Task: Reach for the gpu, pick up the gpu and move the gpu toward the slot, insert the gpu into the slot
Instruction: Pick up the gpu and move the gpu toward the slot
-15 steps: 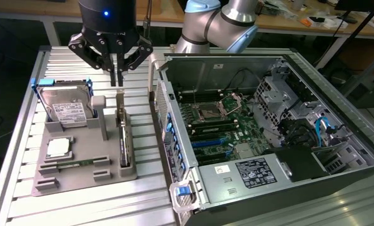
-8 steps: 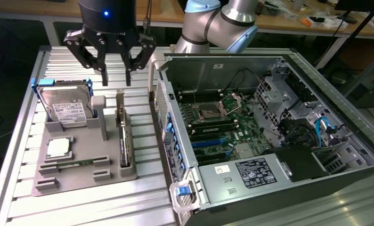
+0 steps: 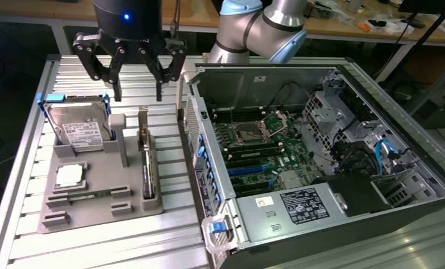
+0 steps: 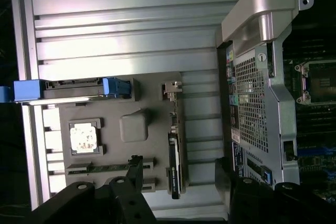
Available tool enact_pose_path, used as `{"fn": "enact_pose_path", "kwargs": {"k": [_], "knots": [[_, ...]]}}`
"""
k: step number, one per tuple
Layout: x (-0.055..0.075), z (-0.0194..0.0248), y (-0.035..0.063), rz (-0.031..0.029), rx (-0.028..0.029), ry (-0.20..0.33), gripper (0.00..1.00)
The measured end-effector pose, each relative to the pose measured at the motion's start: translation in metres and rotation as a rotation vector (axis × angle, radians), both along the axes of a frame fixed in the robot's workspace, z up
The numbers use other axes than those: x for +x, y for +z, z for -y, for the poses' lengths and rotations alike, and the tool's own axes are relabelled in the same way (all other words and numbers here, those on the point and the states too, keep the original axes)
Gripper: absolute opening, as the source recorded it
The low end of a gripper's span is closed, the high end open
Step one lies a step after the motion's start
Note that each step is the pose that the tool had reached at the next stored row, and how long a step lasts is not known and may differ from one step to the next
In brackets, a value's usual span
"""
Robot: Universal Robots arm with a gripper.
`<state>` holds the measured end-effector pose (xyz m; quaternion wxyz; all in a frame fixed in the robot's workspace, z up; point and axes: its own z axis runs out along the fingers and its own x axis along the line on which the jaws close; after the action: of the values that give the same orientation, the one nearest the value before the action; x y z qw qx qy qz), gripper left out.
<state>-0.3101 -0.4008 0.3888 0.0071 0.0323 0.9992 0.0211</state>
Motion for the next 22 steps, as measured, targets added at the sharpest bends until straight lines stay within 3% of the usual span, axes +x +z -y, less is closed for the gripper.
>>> {"fn": "enact_pose_path", "kwargs": {"k": [6, 8, 12, 22], "knots": [[0.000, 0.0057, -0.0072, -0.0185, -0.0003, 0.040, 0.66], [0.000, 0.0109, -0.0110, -0.0191, -0.0002, 0.040, 0.66], [0.000, 0.0173, -0.0184, -0.0191, -0.0001, 0.040, 0.66], [0.000, 0.0249, -0.0388, -0.0192, -0.0015, 0.040, 0.66]]}}
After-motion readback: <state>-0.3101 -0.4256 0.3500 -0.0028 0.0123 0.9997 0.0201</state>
